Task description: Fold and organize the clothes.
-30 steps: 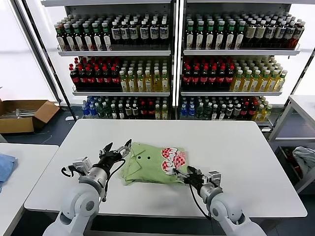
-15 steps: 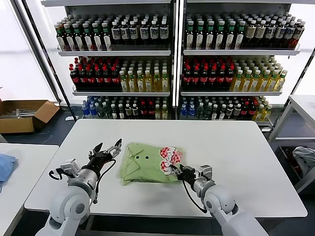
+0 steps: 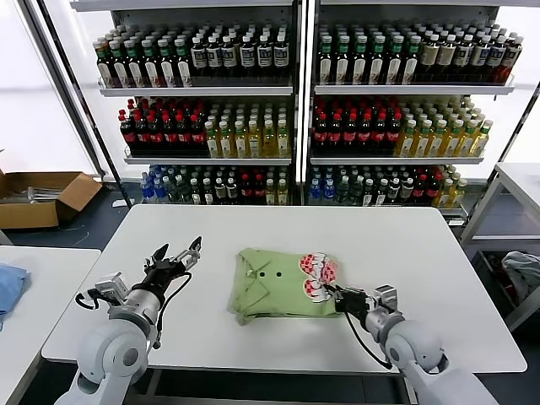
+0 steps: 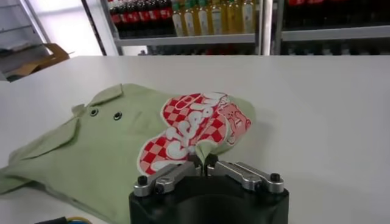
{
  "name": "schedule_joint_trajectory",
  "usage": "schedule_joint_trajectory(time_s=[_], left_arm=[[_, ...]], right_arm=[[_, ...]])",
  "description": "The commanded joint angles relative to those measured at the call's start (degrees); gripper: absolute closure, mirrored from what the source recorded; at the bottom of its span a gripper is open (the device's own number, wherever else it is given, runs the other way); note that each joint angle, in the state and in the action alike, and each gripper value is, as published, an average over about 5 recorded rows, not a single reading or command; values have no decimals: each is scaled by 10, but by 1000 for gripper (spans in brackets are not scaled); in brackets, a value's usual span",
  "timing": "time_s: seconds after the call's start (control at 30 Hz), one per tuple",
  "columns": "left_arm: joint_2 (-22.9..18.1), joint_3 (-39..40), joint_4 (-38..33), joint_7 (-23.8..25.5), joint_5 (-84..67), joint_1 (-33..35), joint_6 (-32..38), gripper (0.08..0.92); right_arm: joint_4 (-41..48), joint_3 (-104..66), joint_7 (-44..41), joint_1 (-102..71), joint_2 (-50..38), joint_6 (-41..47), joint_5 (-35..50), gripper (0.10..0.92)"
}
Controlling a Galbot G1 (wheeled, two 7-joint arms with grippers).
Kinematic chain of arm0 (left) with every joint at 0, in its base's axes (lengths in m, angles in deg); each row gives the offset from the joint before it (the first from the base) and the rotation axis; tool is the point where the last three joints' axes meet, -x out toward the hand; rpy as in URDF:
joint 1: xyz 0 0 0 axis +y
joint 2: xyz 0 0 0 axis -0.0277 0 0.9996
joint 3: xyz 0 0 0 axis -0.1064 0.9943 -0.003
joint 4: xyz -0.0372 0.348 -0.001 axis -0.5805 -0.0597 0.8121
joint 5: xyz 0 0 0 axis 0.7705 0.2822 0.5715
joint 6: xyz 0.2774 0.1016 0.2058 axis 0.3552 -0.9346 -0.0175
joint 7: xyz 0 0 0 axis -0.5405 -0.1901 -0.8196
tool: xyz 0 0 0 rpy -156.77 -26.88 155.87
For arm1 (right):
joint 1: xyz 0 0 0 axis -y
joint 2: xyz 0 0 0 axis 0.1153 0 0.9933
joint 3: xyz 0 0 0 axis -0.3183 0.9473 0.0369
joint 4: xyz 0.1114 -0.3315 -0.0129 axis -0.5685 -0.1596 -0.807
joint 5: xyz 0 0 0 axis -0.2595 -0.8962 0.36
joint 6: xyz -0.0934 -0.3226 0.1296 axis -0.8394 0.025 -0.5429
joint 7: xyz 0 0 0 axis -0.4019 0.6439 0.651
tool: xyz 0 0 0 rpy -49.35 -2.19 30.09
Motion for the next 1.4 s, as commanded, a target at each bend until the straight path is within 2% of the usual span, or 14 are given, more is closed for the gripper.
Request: schedule_joint_trajectory(time_s=[0.03,0.17,0.43,0.73,0.93,1.1,1.27,1.4], left_arm=[[-2,0,-2,0,1,2,0,177],[-6,6,-3,0,2,1,0,177],[-10,7,-9,-1,3,3,1,177],[-18,-3,-21,1,8,28,3,177],[-29,-6,-31,11,16,70,15,177],[-43,-6,-33,18,24,82,20,177],[-34,-23,-26,34,31,66,23,177],[-23,-40,-11,67,53,56,36,177]], right_arm=[[-49,-98,-32,-100,-38,-35,-53,899],[-65,-134,-40,-116,-12,-57,-75,850],[-86,-160,-55,-97,74,-91,-96,626],[30,-25,-26,-13,106,-55,-88,366],[45,-6,6,-15,112,-26,-103,222],[-6,-29,3,-29,97,-51,-103,203],[-68,-90,-8,-41,58,-108,-92,203],[-98,-174,-26,-66,26,-143,-83,203]])
